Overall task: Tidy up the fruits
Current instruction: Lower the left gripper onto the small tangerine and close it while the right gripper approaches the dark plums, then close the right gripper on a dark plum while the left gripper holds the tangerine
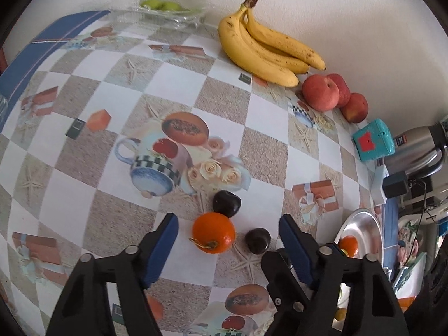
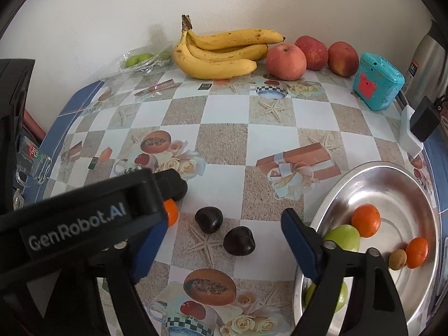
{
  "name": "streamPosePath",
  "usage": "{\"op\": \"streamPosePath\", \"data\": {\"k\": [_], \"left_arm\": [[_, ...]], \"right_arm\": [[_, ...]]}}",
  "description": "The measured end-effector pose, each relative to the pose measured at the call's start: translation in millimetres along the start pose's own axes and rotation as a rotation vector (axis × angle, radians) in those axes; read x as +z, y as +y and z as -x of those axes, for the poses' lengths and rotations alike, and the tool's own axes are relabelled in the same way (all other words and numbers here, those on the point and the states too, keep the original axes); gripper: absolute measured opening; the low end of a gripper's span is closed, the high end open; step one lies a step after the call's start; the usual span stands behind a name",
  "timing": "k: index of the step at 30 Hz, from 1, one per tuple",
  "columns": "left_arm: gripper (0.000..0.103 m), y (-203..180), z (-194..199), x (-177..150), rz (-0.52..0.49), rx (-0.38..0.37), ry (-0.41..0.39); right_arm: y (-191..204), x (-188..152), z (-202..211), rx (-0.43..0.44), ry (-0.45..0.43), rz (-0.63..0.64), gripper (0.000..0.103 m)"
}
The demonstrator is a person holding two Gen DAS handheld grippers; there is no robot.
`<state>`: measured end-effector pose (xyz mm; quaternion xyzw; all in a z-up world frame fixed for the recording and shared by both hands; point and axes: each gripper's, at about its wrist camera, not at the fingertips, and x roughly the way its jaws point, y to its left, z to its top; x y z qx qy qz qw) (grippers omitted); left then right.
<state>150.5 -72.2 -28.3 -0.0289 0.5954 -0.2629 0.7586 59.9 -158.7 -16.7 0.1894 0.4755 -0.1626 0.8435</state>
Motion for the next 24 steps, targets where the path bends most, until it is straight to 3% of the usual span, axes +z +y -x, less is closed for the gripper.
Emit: {"op": "streamPosePath", "data": {"k": [5, 10, 24], "left_arm": [[0.058, -3, -7, -3, -0.005, -0.001, 0.014], [0.033, -4, -4, -2, -0.014, 0.002, 0.000], [0.031, 14, -8, 1, 0.046, 0.004, 0.000]], "right_arm": [[0, -1, -5, -0.005, 0.015, 0.009, 0.074], [-3, -1, -11, -0.007, 0.028, -0.002, 0.071], [-20, -4, -18, 0.004, 0.052, -0.065, 0.065]]}}
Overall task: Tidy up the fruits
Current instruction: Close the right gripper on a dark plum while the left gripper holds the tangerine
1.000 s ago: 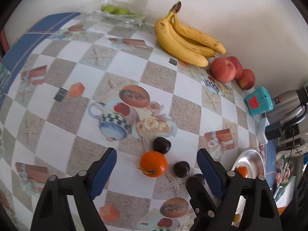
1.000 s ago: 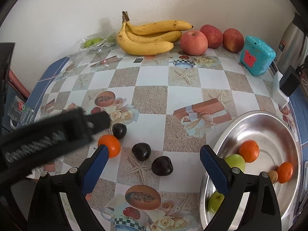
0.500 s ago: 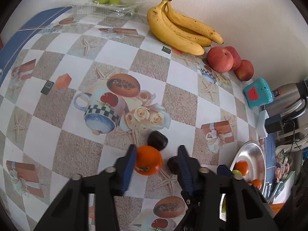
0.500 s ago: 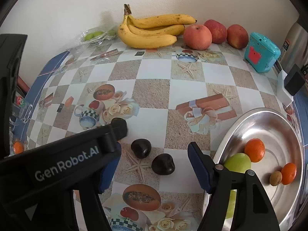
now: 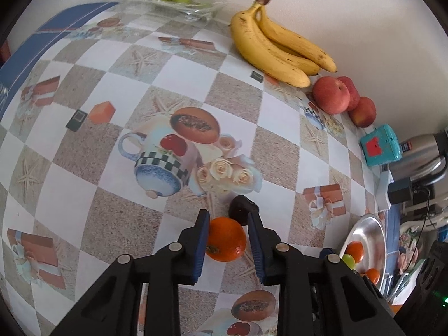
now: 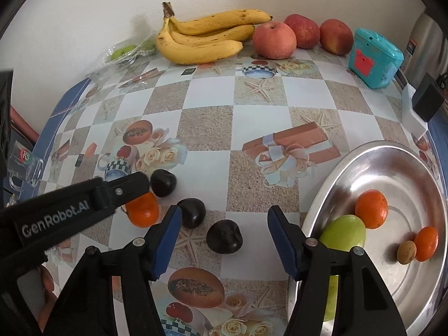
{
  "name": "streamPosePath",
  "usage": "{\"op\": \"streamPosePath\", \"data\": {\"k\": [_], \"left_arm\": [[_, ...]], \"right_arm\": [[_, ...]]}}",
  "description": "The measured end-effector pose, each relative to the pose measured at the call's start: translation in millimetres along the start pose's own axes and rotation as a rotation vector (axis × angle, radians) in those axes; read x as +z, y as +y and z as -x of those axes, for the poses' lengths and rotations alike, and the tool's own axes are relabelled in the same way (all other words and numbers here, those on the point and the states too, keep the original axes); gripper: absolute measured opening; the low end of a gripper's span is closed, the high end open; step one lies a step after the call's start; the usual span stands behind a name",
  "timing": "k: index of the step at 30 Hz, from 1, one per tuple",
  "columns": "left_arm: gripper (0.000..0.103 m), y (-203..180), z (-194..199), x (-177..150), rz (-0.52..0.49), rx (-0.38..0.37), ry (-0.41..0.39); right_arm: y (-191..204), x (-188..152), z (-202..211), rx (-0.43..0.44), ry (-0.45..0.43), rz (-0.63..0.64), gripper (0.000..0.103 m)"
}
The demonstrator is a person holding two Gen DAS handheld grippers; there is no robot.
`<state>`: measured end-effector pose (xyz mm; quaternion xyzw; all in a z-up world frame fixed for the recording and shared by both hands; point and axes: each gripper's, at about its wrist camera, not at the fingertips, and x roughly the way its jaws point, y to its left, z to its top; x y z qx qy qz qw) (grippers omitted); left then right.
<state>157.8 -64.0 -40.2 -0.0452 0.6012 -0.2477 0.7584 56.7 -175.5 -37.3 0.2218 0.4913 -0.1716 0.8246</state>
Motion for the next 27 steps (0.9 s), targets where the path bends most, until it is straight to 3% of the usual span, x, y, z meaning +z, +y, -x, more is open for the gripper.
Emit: {"op": "streamPosePath", "data": {"k": [9, 12, 21, 25, 27], "left_arm": [[0.035, 8, -1, 2, 0.039, -0.024, 0.020], [0.041, 7, -3, 0, 0.028, -0.006, 0.028], [0.041, -1, -8, -4, -0.043, 0.078, 0.048], [0.041, 2, -16, -8, -0.037, 0.079, 0.086], [0.041, 0, -15, -8, -0.047, 0.082, 0.083]], "right_arm": [[-2, -2, -5, 0.002, 0.027, -0.006, 0.060], [-1, -4, -6, 0.000, 0.035, 0.003, 0.058], [8, -12, -14, -0.043, 0.063, 0.076, 0.056], [8, -12, -15, -0.042, 0.056, 0.088, 0.055], [8, -12, -15, -0.046, 0.055, 0.087, 0.049]]}}
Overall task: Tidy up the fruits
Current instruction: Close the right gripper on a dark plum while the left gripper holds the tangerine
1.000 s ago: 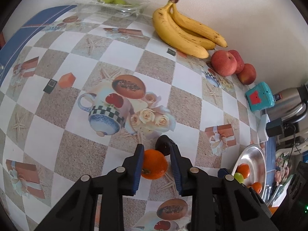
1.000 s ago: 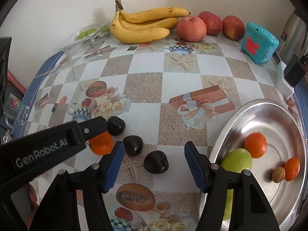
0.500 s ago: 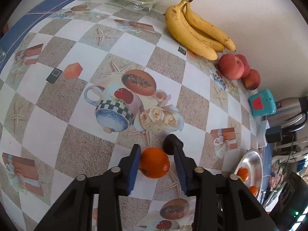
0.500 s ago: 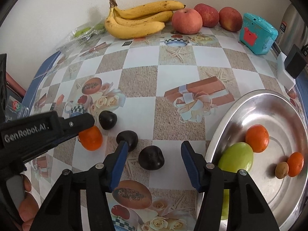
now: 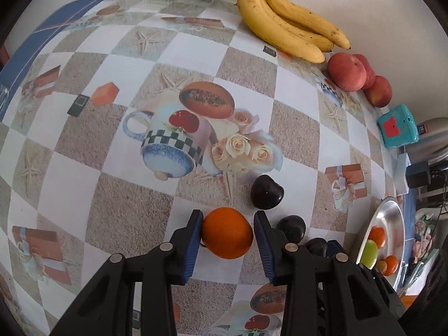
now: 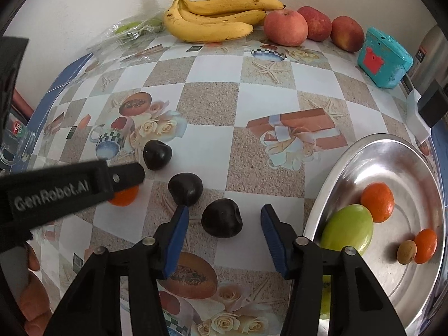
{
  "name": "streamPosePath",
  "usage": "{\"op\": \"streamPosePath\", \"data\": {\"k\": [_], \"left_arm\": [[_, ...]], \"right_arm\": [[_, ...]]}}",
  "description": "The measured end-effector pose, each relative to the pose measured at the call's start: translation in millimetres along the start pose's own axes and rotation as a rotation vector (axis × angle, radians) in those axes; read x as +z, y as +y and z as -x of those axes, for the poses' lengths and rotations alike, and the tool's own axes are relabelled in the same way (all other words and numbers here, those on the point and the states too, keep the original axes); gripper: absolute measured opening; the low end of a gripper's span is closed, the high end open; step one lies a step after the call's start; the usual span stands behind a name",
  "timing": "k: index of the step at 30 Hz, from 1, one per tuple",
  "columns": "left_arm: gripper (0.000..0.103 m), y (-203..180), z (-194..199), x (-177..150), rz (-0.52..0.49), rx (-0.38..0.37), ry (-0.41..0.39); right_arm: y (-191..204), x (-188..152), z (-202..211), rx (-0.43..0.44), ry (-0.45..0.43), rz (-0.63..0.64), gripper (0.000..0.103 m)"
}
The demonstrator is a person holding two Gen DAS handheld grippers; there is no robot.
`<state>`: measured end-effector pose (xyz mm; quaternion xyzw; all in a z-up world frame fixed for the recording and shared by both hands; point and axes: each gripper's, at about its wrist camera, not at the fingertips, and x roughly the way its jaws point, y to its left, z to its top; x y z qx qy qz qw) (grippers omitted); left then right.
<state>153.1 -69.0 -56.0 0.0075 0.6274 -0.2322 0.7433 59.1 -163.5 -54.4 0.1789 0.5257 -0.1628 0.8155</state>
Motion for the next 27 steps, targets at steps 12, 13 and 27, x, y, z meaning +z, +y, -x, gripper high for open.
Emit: {"op": "streamPosePath", "data": {"k": [12, 13, 27], "left_arm": [[0.038, -4, 7, 1, 0.018, -0.039, -0.012], [0.038, -4, 8, 1, 0.019, -0.040, -0.014], [0.038, -10, 33, -7, 0.027, -0.052, -0.063]], "right_arm": [[-10, -2, 6, 0.063, -0.006, -0.061, 0.030], [-10, -2, 7, 0.061, -0.005, -0.062, 0.030], [-27, -3, 36, 0.133, -0.052, -0.134, 0.030]]}}
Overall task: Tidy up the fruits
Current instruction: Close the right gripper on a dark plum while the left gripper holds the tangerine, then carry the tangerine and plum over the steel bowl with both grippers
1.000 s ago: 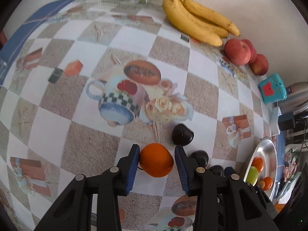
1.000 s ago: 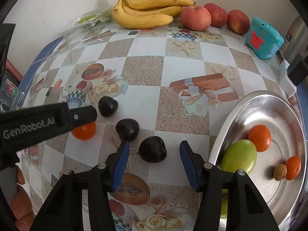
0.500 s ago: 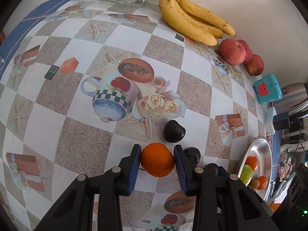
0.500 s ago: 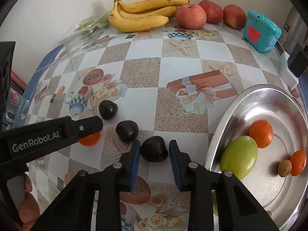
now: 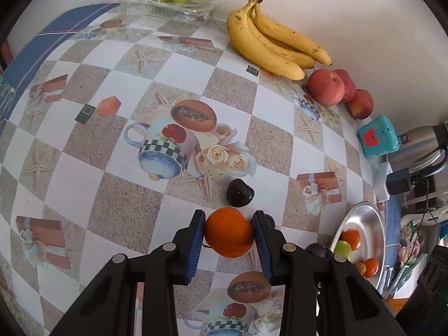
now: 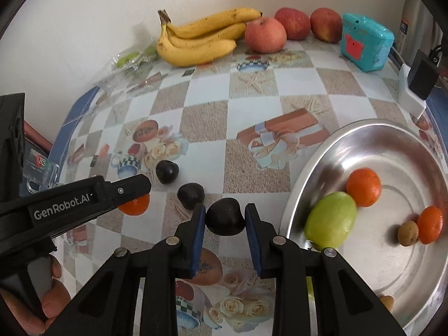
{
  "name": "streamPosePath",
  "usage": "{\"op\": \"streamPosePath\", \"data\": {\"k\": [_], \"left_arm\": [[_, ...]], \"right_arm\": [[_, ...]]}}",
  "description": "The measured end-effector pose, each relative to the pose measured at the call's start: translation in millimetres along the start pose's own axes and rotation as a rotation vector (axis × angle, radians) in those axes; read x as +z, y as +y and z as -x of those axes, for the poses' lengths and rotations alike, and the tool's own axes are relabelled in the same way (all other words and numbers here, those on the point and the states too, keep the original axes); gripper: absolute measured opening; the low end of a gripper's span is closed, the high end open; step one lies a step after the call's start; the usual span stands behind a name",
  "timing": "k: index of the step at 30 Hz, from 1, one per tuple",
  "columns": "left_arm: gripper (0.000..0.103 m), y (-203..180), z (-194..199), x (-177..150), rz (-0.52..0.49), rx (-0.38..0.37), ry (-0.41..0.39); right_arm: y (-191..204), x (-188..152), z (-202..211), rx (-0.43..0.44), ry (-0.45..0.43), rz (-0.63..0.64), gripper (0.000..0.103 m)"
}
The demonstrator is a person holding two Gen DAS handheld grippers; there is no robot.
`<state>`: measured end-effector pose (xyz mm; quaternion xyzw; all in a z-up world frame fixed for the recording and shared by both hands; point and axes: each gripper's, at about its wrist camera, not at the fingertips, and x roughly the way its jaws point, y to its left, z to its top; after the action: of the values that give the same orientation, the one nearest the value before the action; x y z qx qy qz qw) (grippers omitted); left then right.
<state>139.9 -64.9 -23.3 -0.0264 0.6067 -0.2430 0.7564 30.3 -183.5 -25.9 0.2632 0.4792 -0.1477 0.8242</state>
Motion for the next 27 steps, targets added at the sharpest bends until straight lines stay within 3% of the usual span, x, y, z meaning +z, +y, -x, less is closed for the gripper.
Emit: {"op": "streamPosePath", "data": {"k": [27], "left_arm": [[0.038, -33, 7, -32, -0.015, 0.005, 0.014]], "right_arm": [[-48, -8, 64, 0.001, -0.106, -0.064, 0.030]]}}
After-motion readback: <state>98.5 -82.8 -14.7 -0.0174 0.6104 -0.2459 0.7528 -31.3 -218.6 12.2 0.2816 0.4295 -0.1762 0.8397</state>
